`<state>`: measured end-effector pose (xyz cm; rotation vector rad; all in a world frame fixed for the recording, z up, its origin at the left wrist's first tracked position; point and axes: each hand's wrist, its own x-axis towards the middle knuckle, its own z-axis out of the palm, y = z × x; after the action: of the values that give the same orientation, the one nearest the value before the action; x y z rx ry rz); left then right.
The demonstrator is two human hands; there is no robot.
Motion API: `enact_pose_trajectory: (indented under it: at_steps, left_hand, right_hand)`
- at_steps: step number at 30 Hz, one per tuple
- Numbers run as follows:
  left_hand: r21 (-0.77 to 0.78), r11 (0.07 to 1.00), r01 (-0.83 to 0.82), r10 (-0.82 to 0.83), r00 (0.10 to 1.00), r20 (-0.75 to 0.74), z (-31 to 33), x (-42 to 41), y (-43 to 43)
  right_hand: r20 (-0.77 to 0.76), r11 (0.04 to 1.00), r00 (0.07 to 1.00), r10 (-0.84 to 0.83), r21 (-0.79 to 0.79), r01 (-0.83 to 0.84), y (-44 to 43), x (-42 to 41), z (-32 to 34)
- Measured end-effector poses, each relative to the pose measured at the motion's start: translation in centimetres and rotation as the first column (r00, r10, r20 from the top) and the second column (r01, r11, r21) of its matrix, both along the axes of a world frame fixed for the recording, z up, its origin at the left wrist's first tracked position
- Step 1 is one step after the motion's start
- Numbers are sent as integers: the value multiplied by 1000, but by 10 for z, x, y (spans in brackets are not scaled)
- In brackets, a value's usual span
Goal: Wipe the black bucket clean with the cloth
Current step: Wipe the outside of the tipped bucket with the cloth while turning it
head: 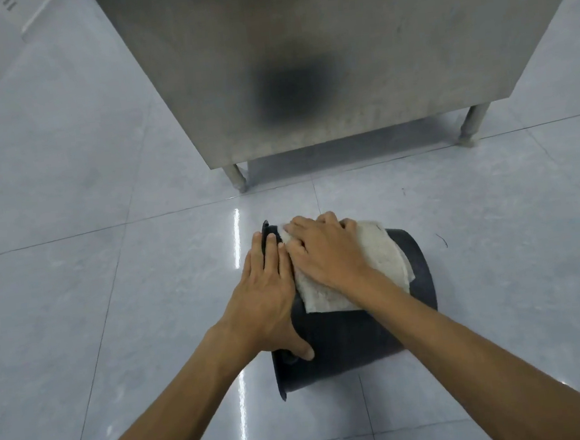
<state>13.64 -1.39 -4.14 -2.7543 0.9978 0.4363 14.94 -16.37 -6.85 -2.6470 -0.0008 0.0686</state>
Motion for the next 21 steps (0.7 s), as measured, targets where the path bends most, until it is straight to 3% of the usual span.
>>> enact_pose_trajectory:
  at_steps: [4, 9, 12, 17, 21]
  left_hand:
    - [-12, 999, -51, 51, 998, -34, 3, 6, -4]
    - [-4, 999, -45, 45, 998, -49, 2, 7, 0]
    - [-60, 998, 6, -6, 1000, -5, 1, -2, 2]
    - [-58, 998, -33, 35, 999, 27, 5, -7, 0]
    - [-1, 997, -77, 77, 997, -26, 5, 9, -4]
  right_hand:
    - [15, 998, 999, 49, 26, -49, -4, 9, -2]
    - [171, 997, 983, 70, 9, -72, -15, -69, -8]
    - [121, 999, 992, 41, -31, -37, -10, -49, -7]
    - [-68, 991, 994, 81, 114, -73, -6, 25, -2]
    - [46, 1000, 999, 23, -16, -22, -11, -6, -13]
